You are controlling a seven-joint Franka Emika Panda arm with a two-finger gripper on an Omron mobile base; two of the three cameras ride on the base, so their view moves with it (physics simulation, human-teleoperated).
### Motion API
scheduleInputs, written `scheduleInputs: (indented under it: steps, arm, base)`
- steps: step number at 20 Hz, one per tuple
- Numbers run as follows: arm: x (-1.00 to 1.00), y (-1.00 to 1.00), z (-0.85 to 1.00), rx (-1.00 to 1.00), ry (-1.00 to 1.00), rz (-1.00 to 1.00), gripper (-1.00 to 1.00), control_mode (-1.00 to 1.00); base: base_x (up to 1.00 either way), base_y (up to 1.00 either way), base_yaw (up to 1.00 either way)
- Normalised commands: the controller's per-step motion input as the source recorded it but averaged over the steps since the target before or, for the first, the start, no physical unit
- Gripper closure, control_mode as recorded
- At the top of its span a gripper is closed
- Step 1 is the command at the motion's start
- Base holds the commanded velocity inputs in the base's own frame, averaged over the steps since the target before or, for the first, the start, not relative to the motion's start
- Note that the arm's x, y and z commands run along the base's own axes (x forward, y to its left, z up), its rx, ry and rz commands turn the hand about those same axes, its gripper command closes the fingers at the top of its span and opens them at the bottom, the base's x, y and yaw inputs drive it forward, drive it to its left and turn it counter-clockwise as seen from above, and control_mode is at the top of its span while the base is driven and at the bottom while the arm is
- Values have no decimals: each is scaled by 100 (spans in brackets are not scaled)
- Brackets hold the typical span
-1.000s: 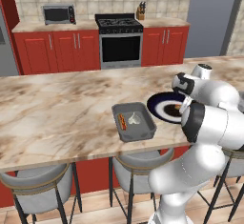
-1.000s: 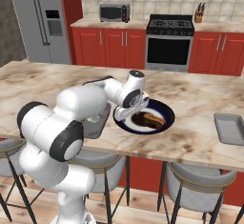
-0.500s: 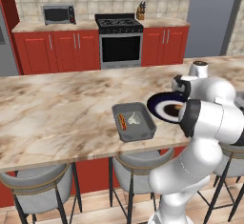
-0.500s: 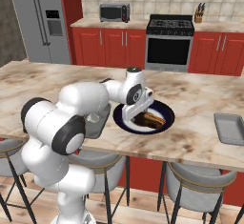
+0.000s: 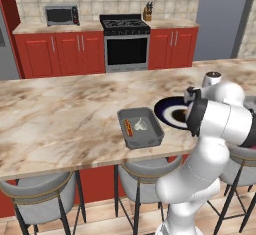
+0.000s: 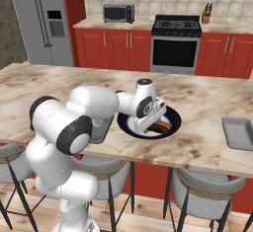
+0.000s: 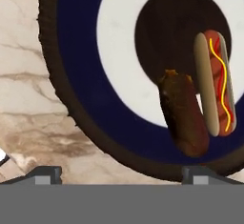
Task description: Place one cooked food and one vegetable from the large plate to each tupperware container.
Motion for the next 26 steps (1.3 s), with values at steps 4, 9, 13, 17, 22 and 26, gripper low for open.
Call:
scheduleInputs:
  steps: [4, 9, 13, 17, 22, 26]
  arm:
    - [23, -2, -24, 0, 2, 0, -100, -100]
    - [27, -2, -23, 0, 3, 0, -100, -100]
    - [20, -18, -22, 0, 6, 0, -100, -100]
    - [18, -22, -19, 0, 6, 0, -100, -100]
    - [24, -6, -22, 0, 11, 0, -100, -100]
    - [19, 0, -27, 0, 8, 0, -100, -100]
  base:
    - [0, 0, 0]
    - [0, 0, 0]
    - [0, 0, 0]
    - [0, 0, 0]
    - [0, 0, 0]
    - [0, 0, 0]
